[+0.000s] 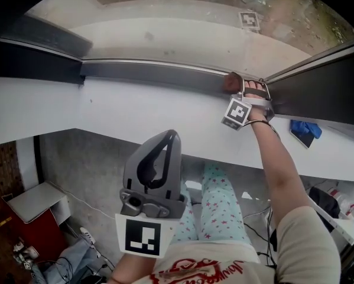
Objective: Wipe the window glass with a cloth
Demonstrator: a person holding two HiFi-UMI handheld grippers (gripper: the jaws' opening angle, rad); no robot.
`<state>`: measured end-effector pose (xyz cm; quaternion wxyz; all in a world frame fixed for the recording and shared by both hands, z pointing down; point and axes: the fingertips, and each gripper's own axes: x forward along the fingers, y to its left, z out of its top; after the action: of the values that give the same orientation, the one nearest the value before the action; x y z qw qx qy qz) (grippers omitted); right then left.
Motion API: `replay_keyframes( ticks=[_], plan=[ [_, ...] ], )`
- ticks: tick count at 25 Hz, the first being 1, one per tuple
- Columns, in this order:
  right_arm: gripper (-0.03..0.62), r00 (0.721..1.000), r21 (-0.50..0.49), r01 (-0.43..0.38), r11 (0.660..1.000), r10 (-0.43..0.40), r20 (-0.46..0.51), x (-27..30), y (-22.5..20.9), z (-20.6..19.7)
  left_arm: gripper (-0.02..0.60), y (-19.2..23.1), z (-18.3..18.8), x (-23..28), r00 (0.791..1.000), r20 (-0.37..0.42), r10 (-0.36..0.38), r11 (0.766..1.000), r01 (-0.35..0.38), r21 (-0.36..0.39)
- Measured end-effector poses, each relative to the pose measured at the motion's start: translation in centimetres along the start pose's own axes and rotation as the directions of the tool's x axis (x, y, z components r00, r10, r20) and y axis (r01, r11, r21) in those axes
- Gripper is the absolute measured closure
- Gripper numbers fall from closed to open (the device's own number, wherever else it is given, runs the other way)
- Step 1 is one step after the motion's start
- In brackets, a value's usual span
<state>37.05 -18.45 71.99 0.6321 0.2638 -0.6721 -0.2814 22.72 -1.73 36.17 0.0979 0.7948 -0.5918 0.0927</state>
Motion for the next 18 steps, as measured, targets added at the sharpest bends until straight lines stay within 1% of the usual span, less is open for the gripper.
replay_keyframes(
  ticks=[2, 6, 9, 12, 15, 18],
  plan=[
    [0.505, 1.0, -0.01, -0.005, 1.0, 0.005, -0.001, 0.4, 0.4, 0.1, 0.56, 0.2, -0.4, 0.1, 1.0, -0.007, -0.003, 1.0, 0.003, -0.004],
    [0.505, 0.999, 0.023, -0.047, 0.999, 0.048, -0.011, 1.0, 0.9, 0.0, 0.56, 0.1, -0.6, 0.5, 1.0, -0.018, -0.009, 1.0, 0.009, -0.006],
    [0.505, 0.994, 0.03, -0.103, 0.994, 0.104, -0.03, 1.7, 2.2, -0.6, 0.56, -0.2, -0.4, 0.4, 1.0, -0.014, -0.024, 1.0, 0.024, 0.0],
    [0.507, 0.987, 0.092, -0.149, 0.985, 0.154, -0.045, 2.5, 2.6, -1.1, 0.56, -0.3, -0.6, 0.4, 0.999, -0.019, -0.031, 0.999, 0.031, 0.007],
    [0.508, 0.984, 0.121, -0.166, 0.979, 0.172, -0.038, 2.6, 2.7, -1.0, 0.56, -0.2, -0.9, 0.1, 0.999, -0.022, -0.03, 1.0, 0.03, 0.002],
    [0.508, 0.979, 0.186, -0.201, 0.962, 0.204, 0.0, 2.2, 2.3, -0.3, 0.56, 0.1, -1.0, -0.2, 0.999, -0.018, -0.028, 1.0, 0.028, 0.002]
  ],
)
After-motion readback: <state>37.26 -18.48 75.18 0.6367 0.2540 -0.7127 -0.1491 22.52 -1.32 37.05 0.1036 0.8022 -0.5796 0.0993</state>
